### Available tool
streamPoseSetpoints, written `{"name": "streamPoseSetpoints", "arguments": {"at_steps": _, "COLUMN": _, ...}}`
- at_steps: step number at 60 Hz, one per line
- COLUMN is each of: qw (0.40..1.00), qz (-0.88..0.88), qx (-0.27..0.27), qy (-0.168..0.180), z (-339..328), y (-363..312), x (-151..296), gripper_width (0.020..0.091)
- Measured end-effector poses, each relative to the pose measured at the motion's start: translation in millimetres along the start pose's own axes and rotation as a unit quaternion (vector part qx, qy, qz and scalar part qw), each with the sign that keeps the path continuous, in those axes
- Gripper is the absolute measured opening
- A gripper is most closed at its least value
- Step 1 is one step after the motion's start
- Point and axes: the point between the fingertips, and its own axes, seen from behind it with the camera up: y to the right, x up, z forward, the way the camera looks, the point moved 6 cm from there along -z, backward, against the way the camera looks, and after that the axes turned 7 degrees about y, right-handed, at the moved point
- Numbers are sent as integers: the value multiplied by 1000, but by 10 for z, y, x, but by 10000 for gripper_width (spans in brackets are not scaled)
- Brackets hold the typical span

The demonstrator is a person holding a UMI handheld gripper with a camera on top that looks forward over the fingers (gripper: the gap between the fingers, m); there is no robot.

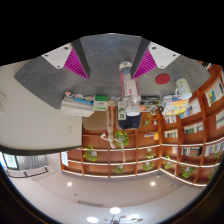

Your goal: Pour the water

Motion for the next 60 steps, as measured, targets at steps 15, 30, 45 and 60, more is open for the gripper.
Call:
{"name": "streamPoseSetpoints", "arguments": {"at_steps": 15, "qw": 997, "qz": 35, "qx": 59, "qy": 39, "z": 417, "y": -482, "x": -90, "gripper_width": 864}}
{"name": "streamPoseSetpoints", "arguments": {"at_steps": 30, "qw": 998, "qz": 5, "qx": 43, "qy": 41, "z": 1056, "y": -557, "x": -143, "gripper_width": 812}}
{"name": "streamPoseSetpoints", "arguments": {"at_steps": 45, "qw": 996, "qz": -22, "qx": 27, "qy": 78, "z": 1331, "y": -566, "x": -145, "gripper_width": 479}}
{"name": "streamPoseSetpoints", "arguments": {"at_steps": 60, "qw": 995, "qz": -53, "qx": 9, "qy": 84, "z": 1363, "y": -578, "x": -123, "gripper_width": 348}}
